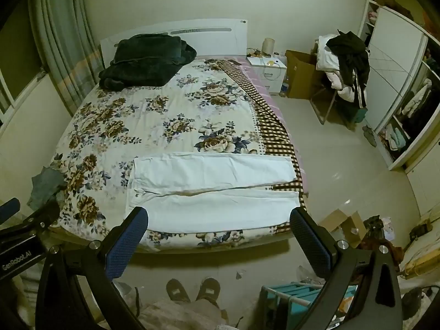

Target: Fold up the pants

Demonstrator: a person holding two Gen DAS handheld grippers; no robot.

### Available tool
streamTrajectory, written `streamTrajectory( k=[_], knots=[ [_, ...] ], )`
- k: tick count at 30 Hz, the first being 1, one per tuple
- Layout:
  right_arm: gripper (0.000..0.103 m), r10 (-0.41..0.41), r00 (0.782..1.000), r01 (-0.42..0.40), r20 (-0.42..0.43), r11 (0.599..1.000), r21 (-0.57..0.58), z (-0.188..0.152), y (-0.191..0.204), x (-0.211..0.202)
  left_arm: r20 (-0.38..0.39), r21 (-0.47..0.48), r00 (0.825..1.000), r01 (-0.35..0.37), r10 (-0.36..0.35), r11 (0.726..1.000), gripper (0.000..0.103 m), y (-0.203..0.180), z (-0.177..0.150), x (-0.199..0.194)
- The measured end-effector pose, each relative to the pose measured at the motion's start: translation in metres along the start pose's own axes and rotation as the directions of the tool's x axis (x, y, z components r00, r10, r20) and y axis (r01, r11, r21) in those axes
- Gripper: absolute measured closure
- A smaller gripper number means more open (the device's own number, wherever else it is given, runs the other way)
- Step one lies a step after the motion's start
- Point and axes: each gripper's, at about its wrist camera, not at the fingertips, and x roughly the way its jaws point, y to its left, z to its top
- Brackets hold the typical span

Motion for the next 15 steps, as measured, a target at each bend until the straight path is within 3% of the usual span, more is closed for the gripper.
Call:
streamTrajectory(
  k=[15],
  knots=[
    [0.000,0.002,1.000,-0.002,-0.005,1.000,-0.006,-0.003,0.015,-0.006,0.006,0.000,1.000,-0.002,0.002,1.000,0.000,0.000,0.001,0.001]
  ],
)
